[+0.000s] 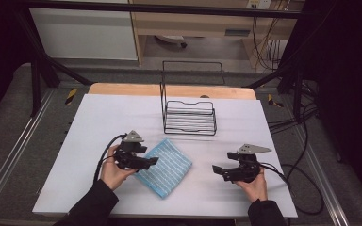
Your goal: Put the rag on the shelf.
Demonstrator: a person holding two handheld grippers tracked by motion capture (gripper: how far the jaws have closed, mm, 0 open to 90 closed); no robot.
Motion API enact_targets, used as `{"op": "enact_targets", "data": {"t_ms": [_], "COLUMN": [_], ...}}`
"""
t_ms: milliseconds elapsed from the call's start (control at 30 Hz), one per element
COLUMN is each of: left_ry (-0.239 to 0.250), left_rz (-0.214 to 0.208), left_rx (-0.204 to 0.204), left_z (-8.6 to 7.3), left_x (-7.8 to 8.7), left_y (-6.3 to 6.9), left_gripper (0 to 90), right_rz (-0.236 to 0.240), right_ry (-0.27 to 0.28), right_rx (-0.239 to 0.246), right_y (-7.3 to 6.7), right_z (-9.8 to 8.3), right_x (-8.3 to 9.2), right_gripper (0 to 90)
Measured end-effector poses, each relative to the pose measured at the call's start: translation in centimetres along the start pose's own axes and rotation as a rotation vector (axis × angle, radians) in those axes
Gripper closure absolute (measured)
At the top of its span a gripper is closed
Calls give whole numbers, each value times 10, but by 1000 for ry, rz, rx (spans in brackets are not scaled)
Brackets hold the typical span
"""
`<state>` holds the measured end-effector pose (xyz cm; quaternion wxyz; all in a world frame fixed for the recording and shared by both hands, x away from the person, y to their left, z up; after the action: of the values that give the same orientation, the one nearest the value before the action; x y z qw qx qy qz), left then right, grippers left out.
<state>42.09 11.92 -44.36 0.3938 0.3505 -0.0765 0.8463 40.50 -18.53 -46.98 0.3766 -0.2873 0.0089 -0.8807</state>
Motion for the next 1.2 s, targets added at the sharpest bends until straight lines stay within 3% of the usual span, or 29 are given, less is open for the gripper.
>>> {"op": "enact_targets", "data": {"t_ms": [67,100,267,467,567,667,767,800,1067,1200], "left_ry": [-19,-34,-61,-94,-119,-117,-119,-117,-126,-128], "left_rz": [19,23,9,4,-17,-35,-42,-50,-62,-38], "left_rx": [2,22,74,67,48,54,64,79,85,78], "left_z": [-12,-24,-45,-55,-59,-61,-62,-64,-64,-63], "left_x": [6,8,7,2,-1,-1,-1,-1,-2,-2], "left_y": [-11,-19,-32,-30,-25,-22,-22,-21,-18,-15], "left_gripper": [316,317,406,575,647,699,724,736,811,835], "right_rz": [-11,-7,0,13,9,-5,-9,-23,-54,-46], "right_ry": [-12,-11,-27,-40,-49,-62,-69,-80,-112,-113], "right_rx": [6,6,8,19,-21,-39,-66,-102,-135,-148], "right_y": [-5,-8,-23,-40,-49,-52,-54,-53,-55,-56], "right_z": [1,3,9,16,20,20,18,15,3,0], "right_x": [-4,-6,-18,-34,-47,-58,-65,-71,-81,-84], "right_gripper": [125,144,235,346,430,493,538,566,678,765]}}
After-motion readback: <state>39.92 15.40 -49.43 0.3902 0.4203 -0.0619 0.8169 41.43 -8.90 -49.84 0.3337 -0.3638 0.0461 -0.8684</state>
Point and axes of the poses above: each handheld gripper's, and its own axes: x roughly backward along the jaws, z roughly out of its top, y roughly to its right, the point moved 7 cm from there along -x, roughly forward along the jaws, and after that the axes turned 3 degrees about y, right-handed, at the moved point
